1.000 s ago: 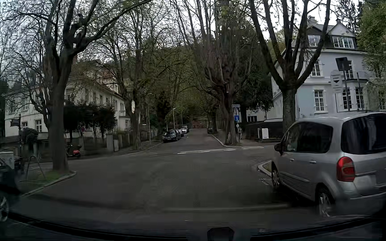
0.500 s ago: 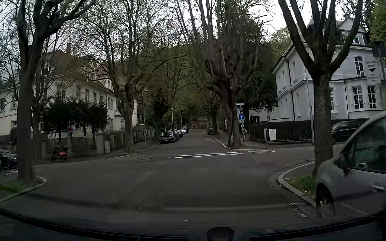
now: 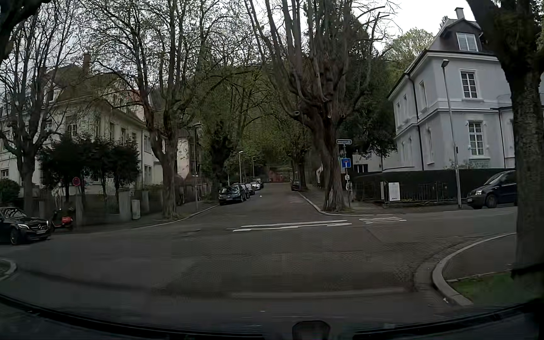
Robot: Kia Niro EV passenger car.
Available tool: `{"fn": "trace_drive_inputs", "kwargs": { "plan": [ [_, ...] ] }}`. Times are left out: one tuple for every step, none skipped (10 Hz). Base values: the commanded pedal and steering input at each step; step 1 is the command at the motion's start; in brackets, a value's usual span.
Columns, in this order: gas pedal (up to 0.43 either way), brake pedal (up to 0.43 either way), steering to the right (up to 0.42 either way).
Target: Follow the waypoints while adhering to traffic rules and regulations
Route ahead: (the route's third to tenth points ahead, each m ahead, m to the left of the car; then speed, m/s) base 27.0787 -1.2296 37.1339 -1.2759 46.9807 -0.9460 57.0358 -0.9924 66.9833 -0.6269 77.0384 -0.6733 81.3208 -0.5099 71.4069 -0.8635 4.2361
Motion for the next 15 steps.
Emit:
{"fn": "trace_drive_inputs", "kwargs": {
  "plan": [
    [0.000, 0.171, 0.006],
    [0.000, 0.171, 0.006],
    [0.000, 0.177, 0.006],
    [0.000, 0.177, 0.006],
    [0.000, 0.177, 0.006],
    [0.000, 0.171, 0.005],
    [0.000, 0.183, 0.005],
    [0.000, 0.201, 0.006],
    [0.000, 0.207, 0.007],
    [0.000, 0.207, 0.008],
    [0.000, 0.213, 0.008],
    [0.000, 0.201, 0.008],
    [0.000, 0.189, 0.008],
    [0.000, 0.177, 0.008],
    [0.000, 0.171, 0.008]
  ]
}}
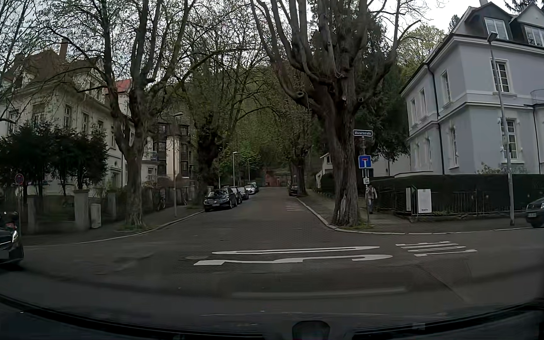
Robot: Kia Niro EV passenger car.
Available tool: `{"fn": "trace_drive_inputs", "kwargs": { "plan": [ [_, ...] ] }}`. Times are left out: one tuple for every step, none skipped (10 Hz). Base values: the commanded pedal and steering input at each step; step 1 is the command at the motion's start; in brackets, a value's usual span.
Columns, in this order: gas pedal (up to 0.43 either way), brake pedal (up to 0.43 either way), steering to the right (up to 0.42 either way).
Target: Follow the waypoints while adhering to traffic rules and regulations
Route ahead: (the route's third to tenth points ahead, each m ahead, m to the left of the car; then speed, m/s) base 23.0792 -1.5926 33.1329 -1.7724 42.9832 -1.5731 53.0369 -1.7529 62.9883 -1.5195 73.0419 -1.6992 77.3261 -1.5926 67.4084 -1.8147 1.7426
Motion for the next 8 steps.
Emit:
{"fn": "trace_drive_inputs", "kwargs": {
  "plan": [
    [0.000, 0.171, 0.008],
    [0.000, 0.159, 0.008],
    [0.000, 0.165, 0.008],
    [0.000, 0.165, 0.008],
    [0.000, 0.152, 0.008],
    [0.000, 0.134, 0.008],
    [0.000, 0.122, 0.008],
    [0.000, 0.122, 0.008]
  ]
}}
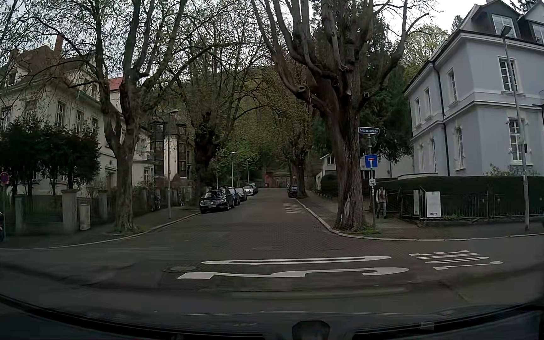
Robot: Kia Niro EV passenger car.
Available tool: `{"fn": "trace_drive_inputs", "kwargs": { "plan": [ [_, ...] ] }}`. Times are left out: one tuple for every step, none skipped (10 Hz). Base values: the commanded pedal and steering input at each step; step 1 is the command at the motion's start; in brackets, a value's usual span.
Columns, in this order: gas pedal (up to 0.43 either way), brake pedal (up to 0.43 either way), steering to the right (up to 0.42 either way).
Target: Follow the waypoints while adhering to traffic rules and regulations
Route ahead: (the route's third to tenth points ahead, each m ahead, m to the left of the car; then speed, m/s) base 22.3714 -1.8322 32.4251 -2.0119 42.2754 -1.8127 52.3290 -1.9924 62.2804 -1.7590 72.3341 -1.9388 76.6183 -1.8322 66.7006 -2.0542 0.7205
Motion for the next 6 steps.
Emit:
{"fn": "trace_drive_inputs", "kwargs": {
  "plan": [
    [0.000, 0.116, 0.008],
    [0.000, 0.110, 0.008],
    [0.000, 0.055, 0.008],
    [0.000, 0.006, 0.008],
    [0.000, 0.000, 0.008],
    [0.000, 0.000, 0.008]
  ]
}}
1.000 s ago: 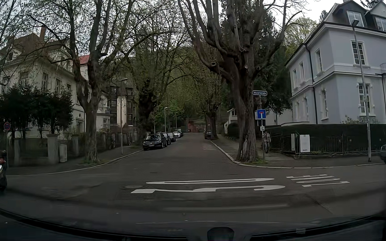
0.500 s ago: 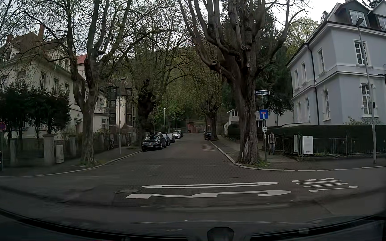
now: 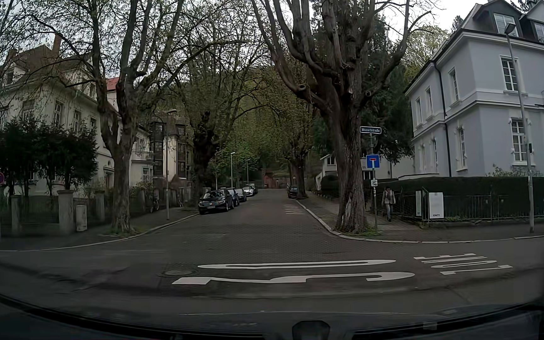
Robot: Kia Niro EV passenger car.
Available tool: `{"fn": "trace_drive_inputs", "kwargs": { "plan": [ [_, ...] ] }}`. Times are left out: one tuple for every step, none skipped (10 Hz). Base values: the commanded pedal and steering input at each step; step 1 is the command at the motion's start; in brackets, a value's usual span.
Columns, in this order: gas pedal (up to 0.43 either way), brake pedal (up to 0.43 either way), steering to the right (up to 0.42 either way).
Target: Follow the waypoints while adhering to traffic rules and regulations
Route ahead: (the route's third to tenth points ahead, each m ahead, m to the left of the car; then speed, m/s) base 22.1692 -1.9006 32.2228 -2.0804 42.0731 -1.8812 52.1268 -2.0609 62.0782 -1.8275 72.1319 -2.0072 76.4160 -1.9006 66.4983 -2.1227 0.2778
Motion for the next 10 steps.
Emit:
{"fn": "trace_drive_inputs", "kwargs": {
  "plan": [
    [0.000, 0.000, 0.008],
    [0.000, 0.000, 0.008],
    [0.000, 0.000, 0.008],
    [0.059, 0.000, 0.009],
    [0.130, 0.000, 0.010],
    [0.169, 0.000, 0.011],
    [0.209, 0.000, 0.011],
    [0.220, 0.000, 0.011],
    [0.228, 0.000, 0.012],
    [0.228, 0.000, 0.012]
  ]
}}
